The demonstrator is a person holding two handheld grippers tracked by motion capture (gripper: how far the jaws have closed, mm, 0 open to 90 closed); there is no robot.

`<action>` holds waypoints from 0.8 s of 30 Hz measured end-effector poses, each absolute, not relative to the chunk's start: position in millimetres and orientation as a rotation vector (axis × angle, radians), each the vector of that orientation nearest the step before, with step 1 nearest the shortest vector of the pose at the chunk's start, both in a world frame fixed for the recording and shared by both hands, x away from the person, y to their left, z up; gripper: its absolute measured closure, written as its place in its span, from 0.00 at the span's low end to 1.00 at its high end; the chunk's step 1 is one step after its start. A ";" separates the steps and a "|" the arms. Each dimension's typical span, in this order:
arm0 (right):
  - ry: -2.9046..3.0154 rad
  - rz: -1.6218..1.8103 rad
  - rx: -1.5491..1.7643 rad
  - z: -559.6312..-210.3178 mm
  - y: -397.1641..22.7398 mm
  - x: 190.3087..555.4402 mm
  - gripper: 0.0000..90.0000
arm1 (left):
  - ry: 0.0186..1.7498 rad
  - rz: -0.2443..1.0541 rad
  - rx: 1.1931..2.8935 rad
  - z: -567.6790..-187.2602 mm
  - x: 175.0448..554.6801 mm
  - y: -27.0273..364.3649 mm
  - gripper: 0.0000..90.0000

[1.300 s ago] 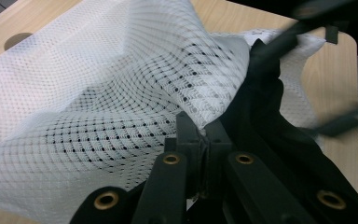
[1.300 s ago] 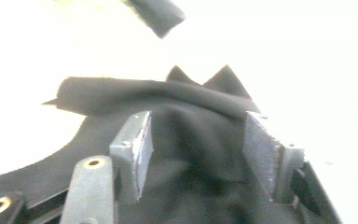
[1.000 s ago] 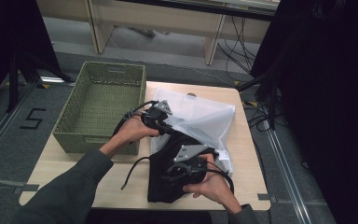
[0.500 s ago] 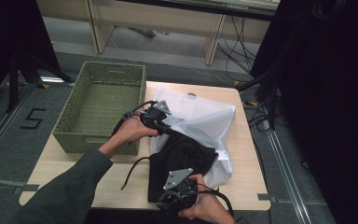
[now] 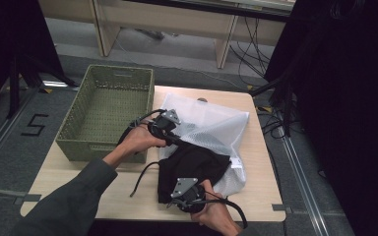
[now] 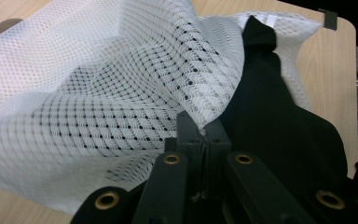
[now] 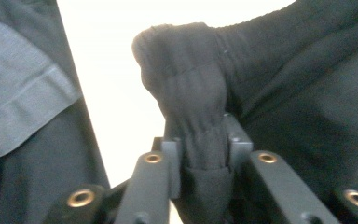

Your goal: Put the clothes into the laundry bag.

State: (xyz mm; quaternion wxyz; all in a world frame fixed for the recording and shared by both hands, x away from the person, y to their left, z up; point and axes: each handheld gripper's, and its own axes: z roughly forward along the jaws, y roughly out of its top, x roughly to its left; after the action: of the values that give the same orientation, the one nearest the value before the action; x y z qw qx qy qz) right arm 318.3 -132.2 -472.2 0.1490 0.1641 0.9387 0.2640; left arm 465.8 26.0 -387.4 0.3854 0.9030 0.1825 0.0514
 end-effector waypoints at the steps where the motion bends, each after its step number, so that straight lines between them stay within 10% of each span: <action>1: 2.662 0.789 0.489 -464.5 -132.9 319.3 0.89 | 0.460 0.128 2.298 -387.0 464.4 26.0 0.98; 9: 2.362 0.814 0.646 -412.9 -172.4 374.1 0.90 | 0.457 0.143 2.324 -384.4 466.2 28.3 0.98; 18: 2.347 0.638 0.900 -454.2 -176.3 440.3 0.90 | 0.431 0.138 2.334 -382.6 461.7 24.4 0.99; 24: 2.283 0.706 1.044 -445.3 -185.0 439.0 0.63 | 0.454 0.136 2.327 -384.2 466.1 27.1 0.98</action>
State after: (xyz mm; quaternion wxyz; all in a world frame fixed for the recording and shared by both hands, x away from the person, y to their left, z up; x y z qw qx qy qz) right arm 439.0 -185.0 -445.3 0.2639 0.3862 0.8444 0.2611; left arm 466.1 27.1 -384.2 0.3741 0.9088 0.1772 0.0531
